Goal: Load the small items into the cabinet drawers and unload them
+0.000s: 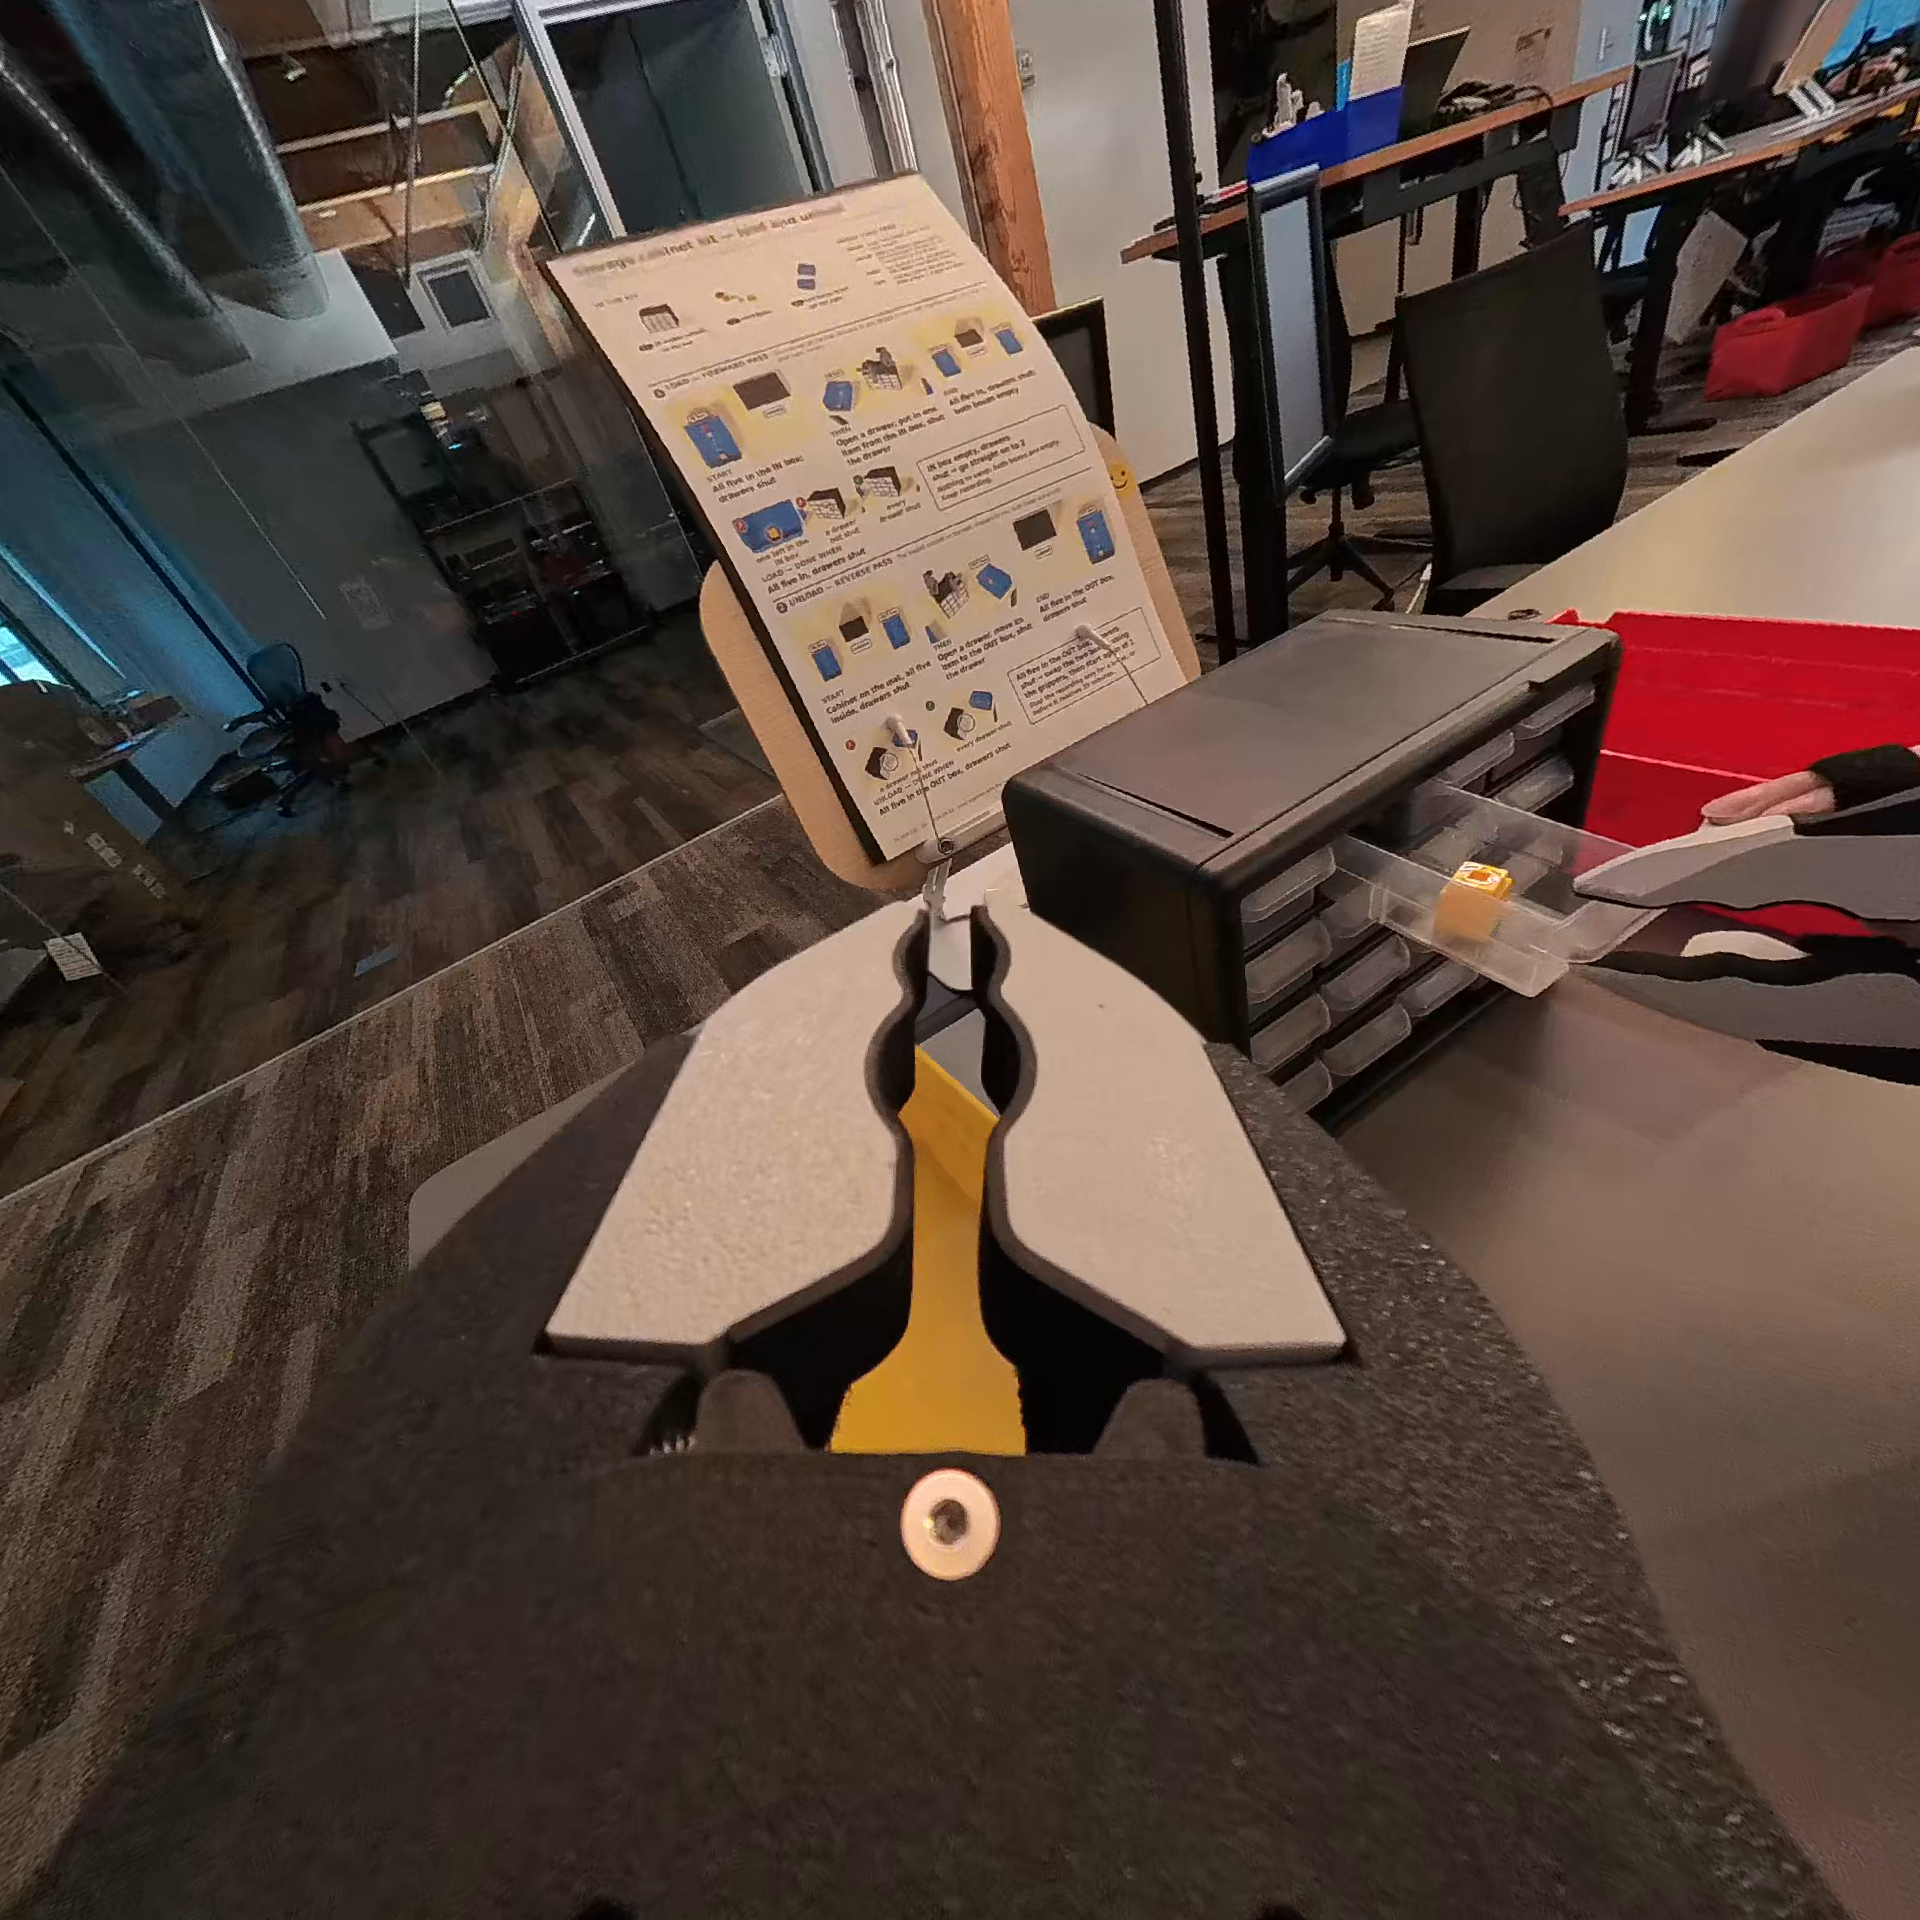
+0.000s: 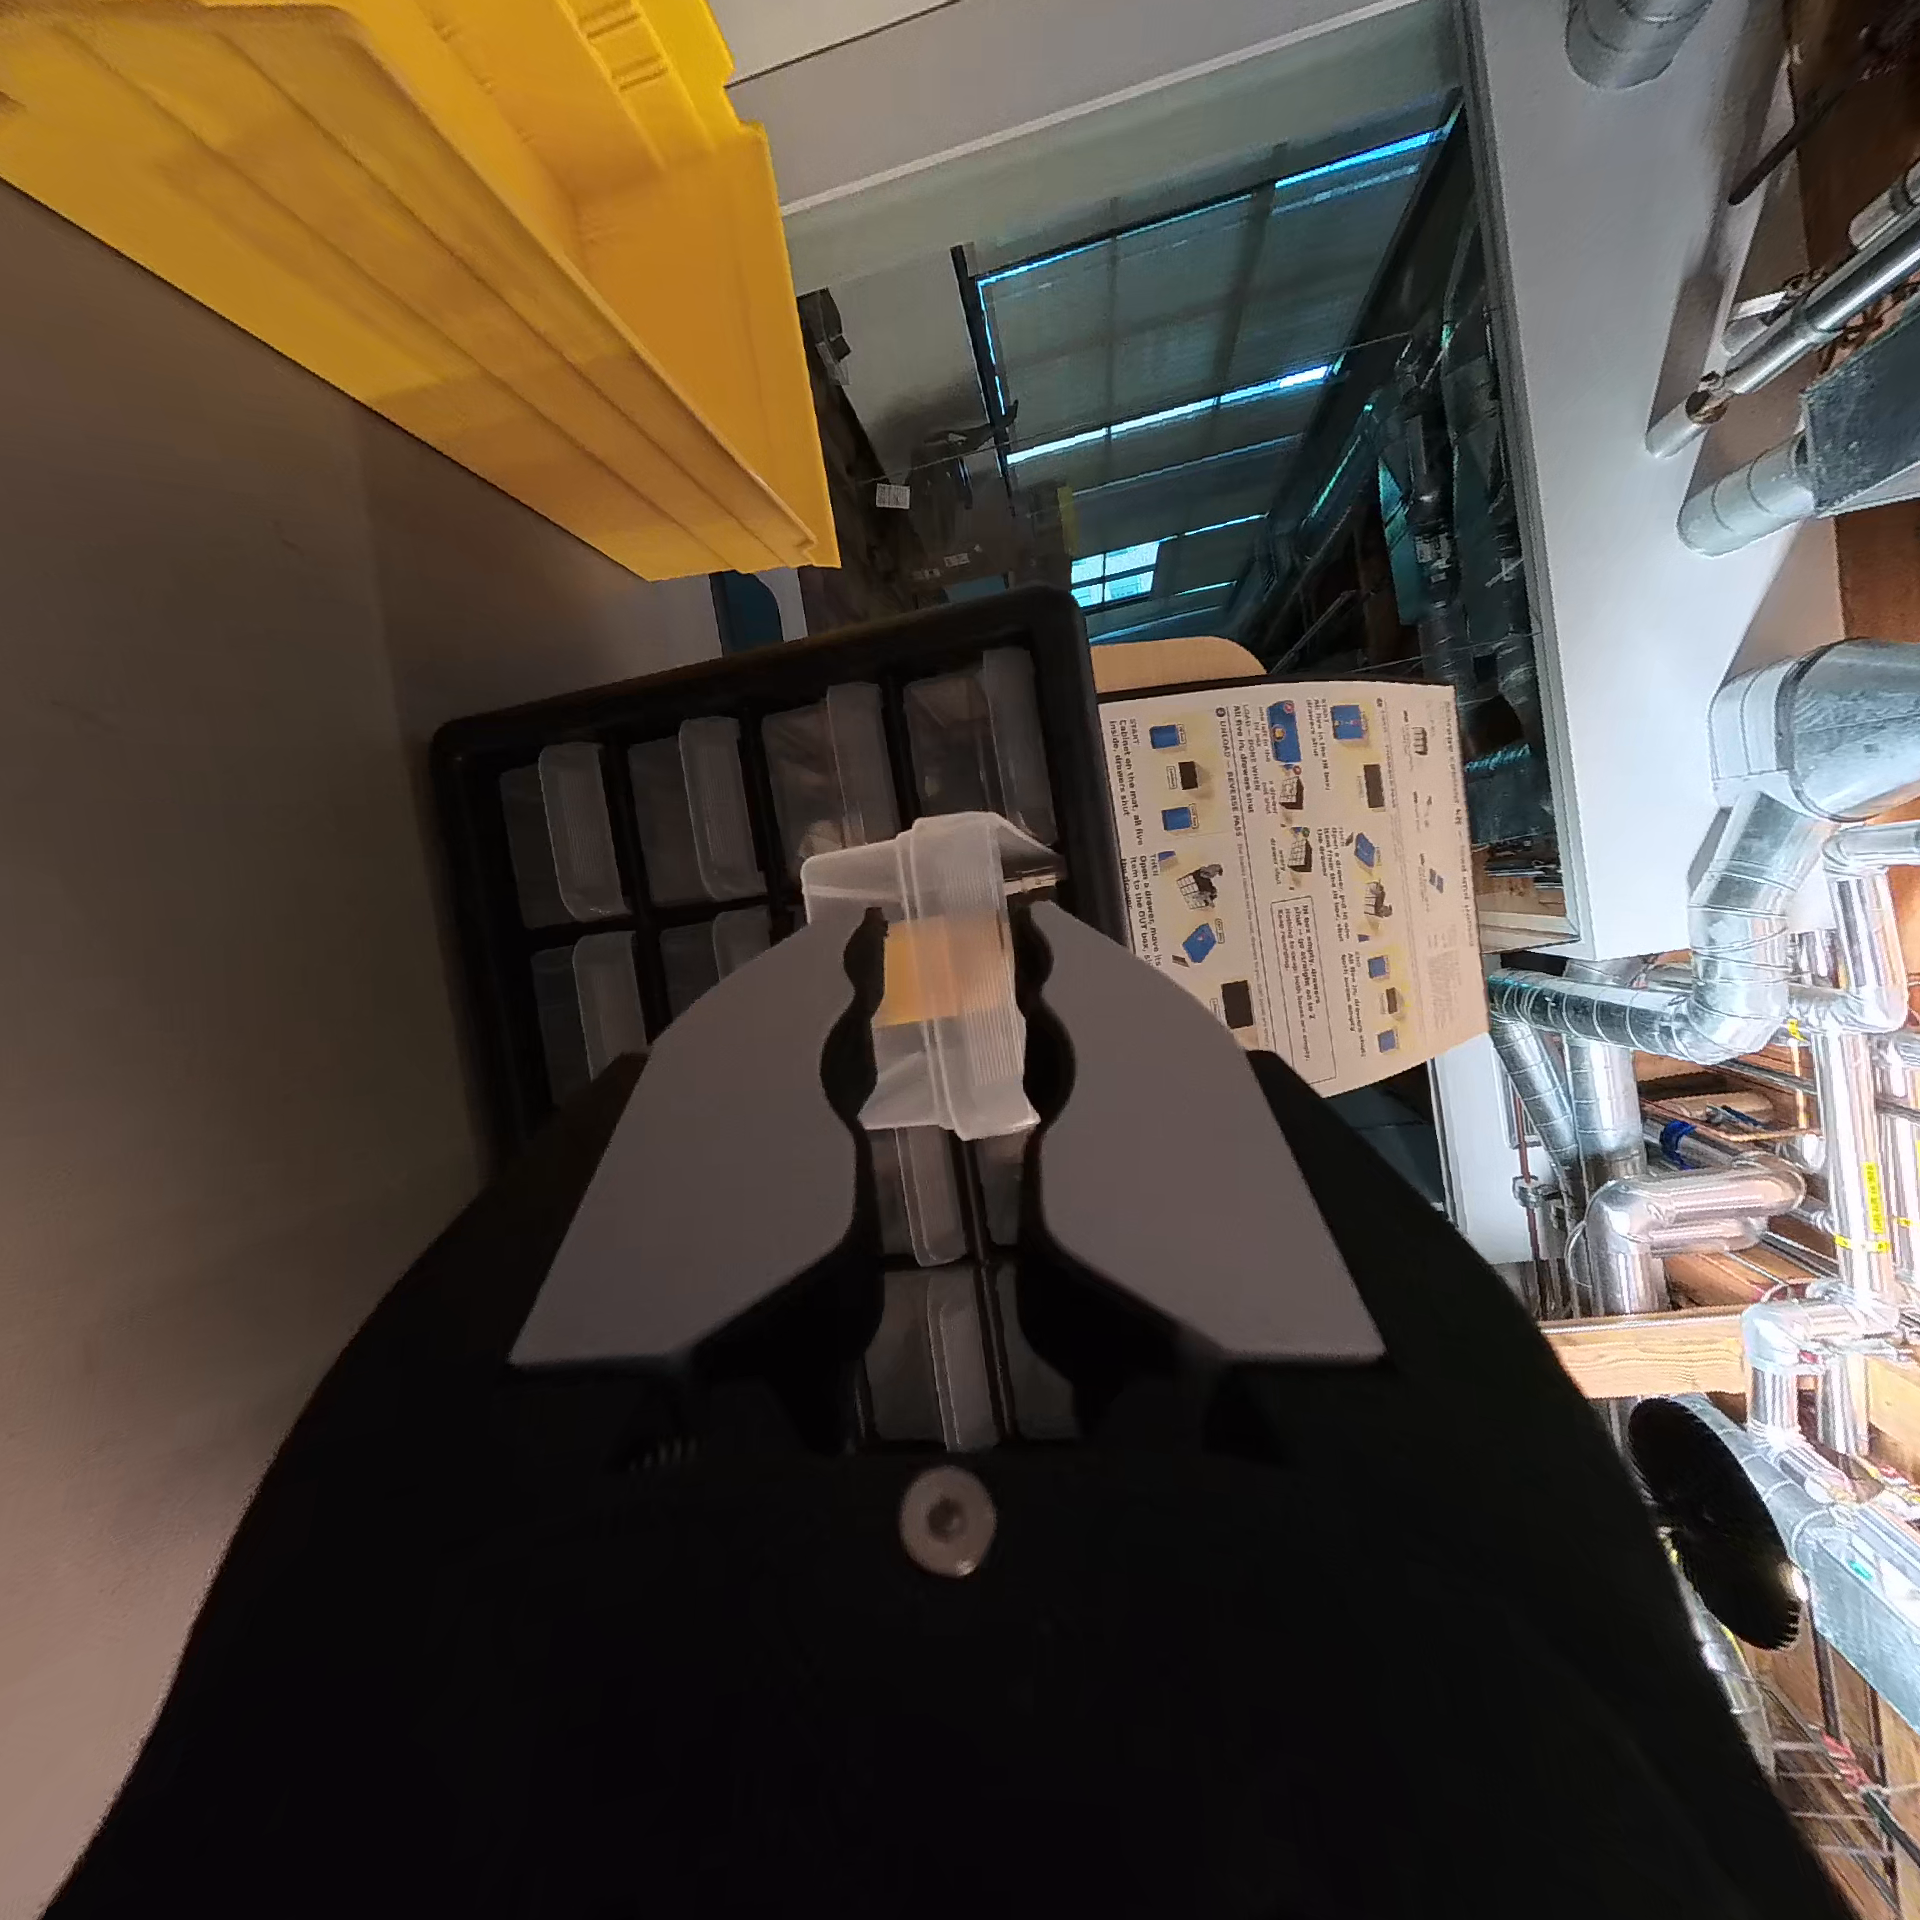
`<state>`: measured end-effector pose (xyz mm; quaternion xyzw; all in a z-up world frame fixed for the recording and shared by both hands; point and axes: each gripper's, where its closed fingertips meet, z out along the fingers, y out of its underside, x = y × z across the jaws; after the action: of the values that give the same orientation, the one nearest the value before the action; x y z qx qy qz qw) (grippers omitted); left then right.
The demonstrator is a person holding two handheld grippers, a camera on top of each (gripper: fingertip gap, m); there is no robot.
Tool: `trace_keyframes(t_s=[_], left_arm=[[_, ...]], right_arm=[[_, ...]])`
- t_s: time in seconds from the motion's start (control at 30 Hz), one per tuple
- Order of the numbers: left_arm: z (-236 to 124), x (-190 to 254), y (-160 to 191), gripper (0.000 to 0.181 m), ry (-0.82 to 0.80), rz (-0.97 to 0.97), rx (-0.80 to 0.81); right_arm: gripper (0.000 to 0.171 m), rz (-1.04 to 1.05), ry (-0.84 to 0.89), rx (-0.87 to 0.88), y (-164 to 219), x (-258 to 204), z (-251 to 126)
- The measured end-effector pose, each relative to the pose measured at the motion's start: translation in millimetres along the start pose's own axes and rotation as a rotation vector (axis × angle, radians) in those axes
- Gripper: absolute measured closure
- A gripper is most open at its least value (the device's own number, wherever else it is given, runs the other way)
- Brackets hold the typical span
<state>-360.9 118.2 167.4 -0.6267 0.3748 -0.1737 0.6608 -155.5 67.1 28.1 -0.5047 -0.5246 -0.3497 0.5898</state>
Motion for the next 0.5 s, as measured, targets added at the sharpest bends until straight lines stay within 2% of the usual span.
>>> trace_keyframes(t_s=[0.5], left_arm=[[6.5, 9.6, 2.3, 0.174, 0.021, 0.028, -0.033]], right_arm=[[0.150, -0.013, 0.020, -0.007, 9.0, 6.5, 3.8]])
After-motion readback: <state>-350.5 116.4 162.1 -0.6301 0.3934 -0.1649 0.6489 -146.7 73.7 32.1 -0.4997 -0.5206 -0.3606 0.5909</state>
